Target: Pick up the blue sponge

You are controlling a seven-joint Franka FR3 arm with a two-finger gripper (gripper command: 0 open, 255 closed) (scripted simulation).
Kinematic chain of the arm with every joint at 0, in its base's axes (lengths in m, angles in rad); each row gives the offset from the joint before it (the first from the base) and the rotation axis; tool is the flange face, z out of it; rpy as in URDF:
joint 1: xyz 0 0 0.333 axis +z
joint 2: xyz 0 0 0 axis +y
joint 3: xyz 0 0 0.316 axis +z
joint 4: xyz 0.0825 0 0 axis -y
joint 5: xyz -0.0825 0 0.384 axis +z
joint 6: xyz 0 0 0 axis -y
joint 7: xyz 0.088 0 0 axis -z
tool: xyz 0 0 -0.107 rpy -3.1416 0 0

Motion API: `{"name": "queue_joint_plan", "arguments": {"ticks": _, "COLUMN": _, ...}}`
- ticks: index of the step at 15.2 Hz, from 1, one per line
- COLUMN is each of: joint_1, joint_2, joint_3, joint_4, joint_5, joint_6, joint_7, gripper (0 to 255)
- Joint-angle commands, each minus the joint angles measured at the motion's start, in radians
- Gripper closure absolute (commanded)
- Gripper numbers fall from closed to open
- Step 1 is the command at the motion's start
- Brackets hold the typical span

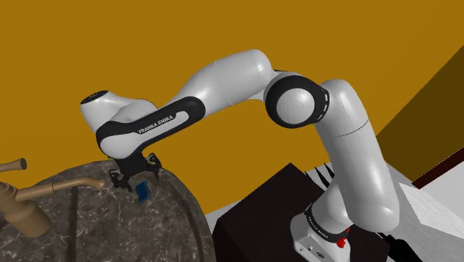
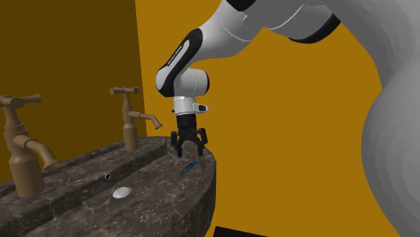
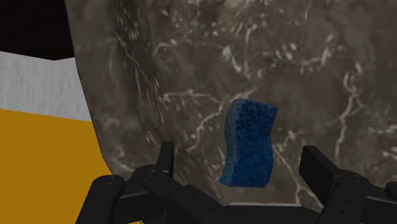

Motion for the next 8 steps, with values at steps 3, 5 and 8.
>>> {"name": "queue_joint_plan", "arguments": {"ticks": 3, "joint_1": 0.024, "joint_2": 0.072, "joint_3": -0.011, "joint_4": 0.06, "joint_5": -0.01, "joint_6": 0.004, "joint_7": 0.007, "gripper": 0}}
{"name": "queue_joint_plan", "arguments": {"ticks": 5, "joint_1": 0.027, "joint_2": 0.09, "joint_3": -0.015, "joint_4": 0.063, "joint_5": -0.014, "joint_6": 0.018, "joint_7": 0.007, "gripper": 0}}
{"name": "queue_joint_plan", "arguments": {"ticks": 8, "joint_1": 0.031, "joint_2": 0.114, "joint_3": -0.02, "joint_4": 0.07, "joint_5": -0.019, "joint_6": 0.036, "joint_7": 0.008, "gripper": 0}}
